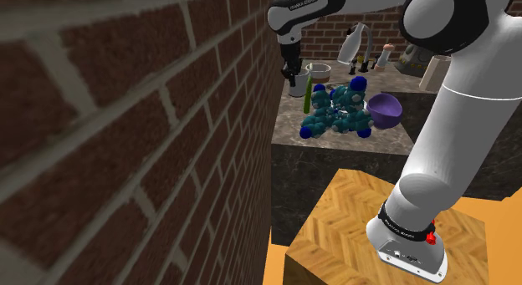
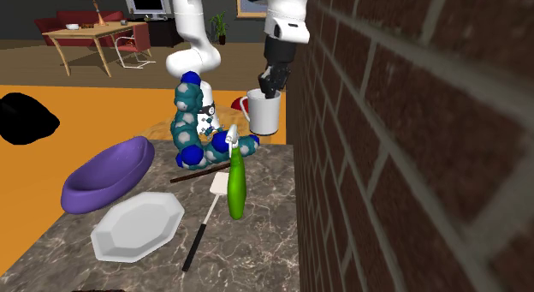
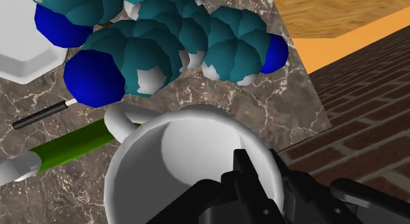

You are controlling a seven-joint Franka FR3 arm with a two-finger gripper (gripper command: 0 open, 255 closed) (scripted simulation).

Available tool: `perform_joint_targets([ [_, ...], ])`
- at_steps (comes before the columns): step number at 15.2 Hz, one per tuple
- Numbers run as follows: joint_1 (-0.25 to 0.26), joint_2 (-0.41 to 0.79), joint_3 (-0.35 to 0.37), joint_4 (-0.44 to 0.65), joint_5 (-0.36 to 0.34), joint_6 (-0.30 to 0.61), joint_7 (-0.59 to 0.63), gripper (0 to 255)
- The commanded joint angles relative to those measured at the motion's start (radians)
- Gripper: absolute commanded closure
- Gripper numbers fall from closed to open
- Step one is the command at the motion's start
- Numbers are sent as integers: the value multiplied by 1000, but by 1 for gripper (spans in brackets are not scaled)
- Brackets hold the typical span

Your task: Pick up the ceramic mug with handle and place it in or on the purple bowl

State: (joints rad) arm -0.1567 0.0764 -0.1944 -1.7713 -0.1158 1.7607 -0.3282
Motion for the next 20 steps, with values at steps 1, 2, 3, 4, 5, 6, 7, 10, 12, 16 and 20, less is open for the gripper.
perform_joint_targets([
  [1, 0, -3, 0, 27, 0, -30, -4, 255],
  [2, 0, -4, 0, 33, 0, -36, -4, 255],
  [3, -9, -25, -9, 7, -5, -30, -20, 255],
  [4, -18, -46, -17, -17, -11, -24, -37, 255],
  [5, -28, -67, -27, -40, -17, -19, -53, 255],
  [6, -37, -86, -36, -62, -23, -14, -70, 255],
  [7, -47, -105, -46, -82, -29, -9, -88, 255],
  [10, -76, -156, -76, -136, -48, 3, -141, 255],
  [12, -96, -186, -98, -165, -61, 9, -178, 255],
  [16, -137, -237, -145, -211, -88, 20, -256, 255],
  [20, -178, -272, -196, -238, -114, 28, -339, 255],
])
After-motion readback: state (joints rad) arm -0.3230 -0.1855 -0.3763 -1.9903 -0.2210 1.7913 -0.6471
